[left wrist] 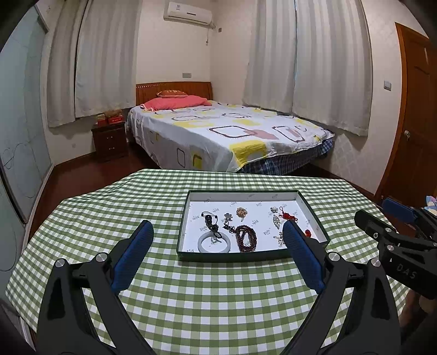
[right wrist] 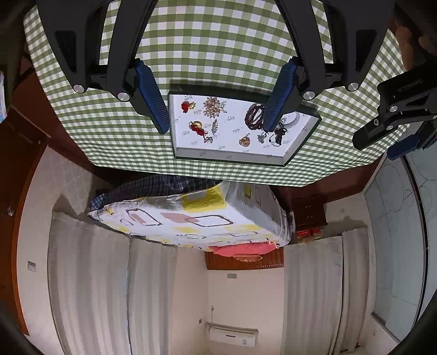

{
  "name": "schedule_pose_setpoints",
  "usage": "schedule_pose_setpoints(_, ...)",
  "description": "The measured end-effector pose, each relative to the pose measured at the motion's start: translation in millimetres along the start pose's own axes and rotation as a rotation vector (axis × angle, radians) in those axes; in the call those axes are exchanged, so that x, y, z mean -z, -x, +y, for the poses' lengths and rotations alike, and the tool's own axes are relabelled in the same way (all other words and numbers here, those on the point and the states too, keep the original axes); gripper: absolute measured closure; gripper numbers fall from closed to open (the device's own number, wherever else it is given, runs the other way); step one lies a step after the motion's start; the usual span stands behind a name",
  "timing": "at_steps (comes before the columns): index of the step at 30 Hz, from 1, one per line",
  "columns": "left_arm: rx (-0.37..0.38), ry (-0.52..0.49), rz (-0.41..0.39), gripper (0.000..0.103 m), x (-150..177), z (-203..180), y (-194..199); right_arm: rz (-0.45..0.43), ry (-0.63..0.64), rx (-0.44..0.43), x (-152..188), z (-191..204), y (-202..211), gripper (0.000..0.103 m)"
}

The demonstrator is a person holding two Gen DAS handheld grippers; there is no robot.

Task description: Organize jewelry

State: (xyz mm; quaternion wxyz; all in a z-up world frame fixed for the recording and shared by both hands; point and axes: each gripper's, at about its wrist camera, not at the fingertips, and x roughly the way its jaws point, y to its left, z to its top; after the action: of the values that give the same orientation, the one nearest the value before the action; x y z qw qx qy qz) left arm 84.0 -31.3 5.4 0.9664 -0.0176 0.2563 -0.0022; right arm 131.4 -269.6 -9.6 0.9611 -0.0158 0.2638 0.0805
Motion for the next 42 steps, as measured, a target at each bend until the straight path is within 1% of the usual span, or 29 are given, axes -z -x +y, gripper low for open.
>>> schedule_pose_setpoints(21, 0.001, 0.01, -0.002, 0.01, 6.2, 5.1, 12.6, -0.017, 0.003, 0.002, 3.1, 1.7, 10.7, 0.034)
schedule_pose_setpoints(32, 0.01, 0.014, 0.01, 0.01, 5.0, 5.0, 9.2, -0.013, 0.005, 0.002, 2.8, 2.8, 11.5, 0.034)
schedule_pose_setpoints(36, 0.01, 0.02, 0.004, 0.008, 4.6, 8.2, 8.3, -0.012, 0.006, 0.001, 2.7, 3.2, 11.3, 0.034)
schedule_pose_setpoints(38, 0.002, 0.019, 0.002, 0.005, 4.4, 8.2, 7.9, -0.012, 0.006, 0.001, 2.7, 3.2, 11.3, 0.034)
schedule_pose_setpoints(42, -0.002, 0.01, -0.008, 0.004, 4.1, 8.4, 8.3, -0.009, 0.01, 0.0, 4.4, 4.4, 11.5, 0.034)
